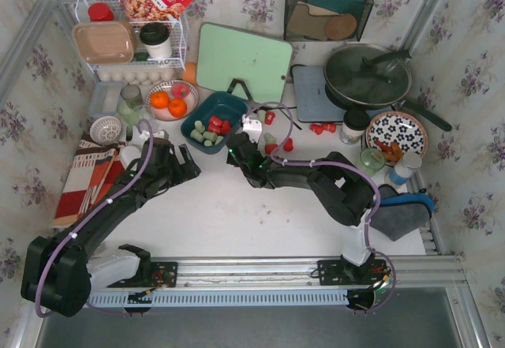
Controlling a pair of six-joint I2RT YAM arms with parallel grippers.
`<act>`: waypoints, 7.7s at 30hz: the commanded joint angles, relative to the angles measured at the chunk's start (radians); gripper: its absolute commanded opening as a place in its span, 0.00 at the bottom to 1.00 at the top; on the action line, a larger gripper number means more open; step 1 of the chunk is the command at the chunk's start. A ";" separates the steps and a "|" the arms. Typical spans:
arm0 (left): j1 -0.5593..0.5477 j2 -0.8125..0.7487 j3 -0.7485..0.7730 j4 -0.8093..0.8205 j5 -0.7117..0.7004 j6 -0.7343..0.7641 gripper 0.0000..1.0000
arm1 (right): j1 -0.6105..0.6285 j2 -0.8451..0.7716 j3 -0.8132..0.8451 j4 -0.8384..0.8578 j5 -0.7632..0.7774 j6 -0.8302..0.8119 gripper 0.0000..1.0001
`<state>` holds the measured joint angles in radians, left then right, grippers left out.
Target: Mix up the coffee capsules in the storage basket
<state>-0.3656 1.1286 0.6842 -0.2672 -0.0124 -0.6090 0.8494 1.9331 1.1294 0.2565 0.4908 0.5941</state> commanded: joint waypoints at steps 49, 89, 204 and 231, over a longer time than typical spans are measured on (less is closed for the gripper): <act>0.000 0.008 0.009 0.006 -0.029 0.017 0.92 | 0.017 -0.033 0.150 0.026 0.031 -0.277 0.25; -0.002 -0.069 -0.063 0.166 0.133 0.077 1.00 | -0.090 -0.197 0.077 -0.050 -0.196 -0.350 0.69; -0.336 0.901 0.788 0.113 0.239 0.696 0.20 | -0.107 -1.200 -0.926 0.221 0.344 -0.525 0.73; -0.011 0.712 0.679 0.019 -0.039 0.492 0.23 | -0.108 -1.200 -0.925 0.214 0.342 -0.520 0.73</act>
<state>-0.4026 1.8191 1.3617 -0.2043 -0.0357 -0.0612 0.7414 0.7269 0.1947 0.4572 0.8242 0.0727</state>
